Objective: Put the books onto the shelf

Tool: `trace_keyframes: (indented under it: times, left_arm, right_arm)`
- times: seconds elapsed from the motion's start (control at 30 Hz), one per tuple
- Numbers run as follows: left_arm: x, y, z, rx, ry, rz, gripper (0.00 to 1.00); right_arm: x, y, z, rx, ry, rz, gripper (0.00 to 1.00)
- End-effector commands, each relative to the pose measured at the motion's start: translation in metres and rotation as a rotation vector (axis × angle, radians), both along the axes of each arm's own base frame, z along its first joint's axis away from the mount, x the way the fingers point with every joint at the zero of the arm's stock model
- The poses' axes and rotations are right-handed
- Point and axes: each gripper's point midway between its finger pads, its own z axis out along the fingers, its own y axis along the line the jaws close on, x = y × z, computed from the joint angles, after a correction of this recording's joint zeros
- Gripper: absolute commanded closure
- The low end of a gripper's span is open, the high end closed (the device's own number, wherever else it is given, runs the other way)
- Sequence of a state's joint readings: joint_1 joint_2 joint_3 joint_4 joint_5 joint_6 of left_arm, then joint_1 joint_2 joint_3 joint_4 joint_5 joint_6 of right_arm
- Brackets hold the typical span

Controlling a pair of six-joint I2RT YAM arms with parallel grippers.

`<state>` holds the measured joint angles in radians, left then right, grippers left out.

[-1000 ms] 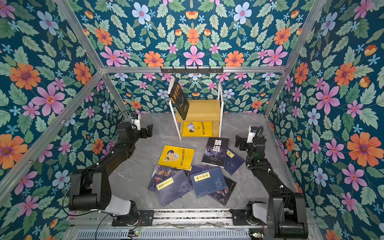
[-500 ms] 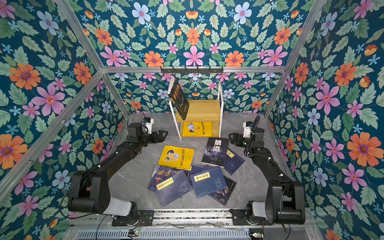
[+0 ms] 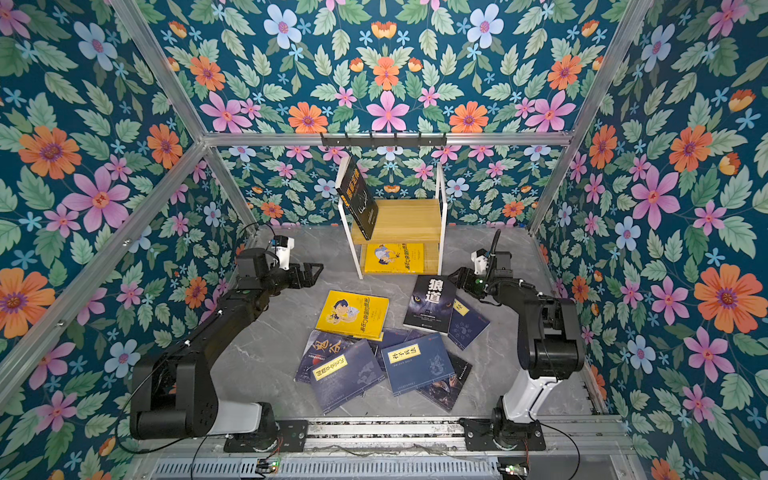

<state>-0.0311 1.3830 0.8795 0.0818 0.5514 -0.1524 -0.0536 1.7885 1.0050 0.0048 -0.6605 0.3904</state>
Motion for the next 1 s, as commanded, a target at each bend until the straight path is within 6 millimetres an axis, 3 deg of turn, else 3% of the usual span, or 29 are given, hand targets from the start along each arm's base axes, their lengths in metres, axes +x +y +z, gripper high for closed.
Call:
trace_keyframes:
  times: [0.0,0.13,0.67,0.97]
  left_arm:
    - [0.002,0.000,0.011,-0.022,-0.039,-0.014,0.00]
    - [0.004,0.006,0.012,-0.030,-0.035,0.006,0.00]
    - [0.004,0.021,0.016,-0.045,-0.047,0.036,0.00]
    - [0.003,0.024,0.017,-0.049,-0.051,0.045,0.00]
  right_arm:
    - [0.004,0.007,-0.005,0.058,0.018,0.020,0.33]
    - [0.007,0.008,-0.018,0.078,0.049,0.023,0.33]
    - [0.018,0.007,-0.033,0.173,0.125,0.011,0.33]
    - [0.017,-0.002,-0.031,0.262,0.114,-0.012,0.56]
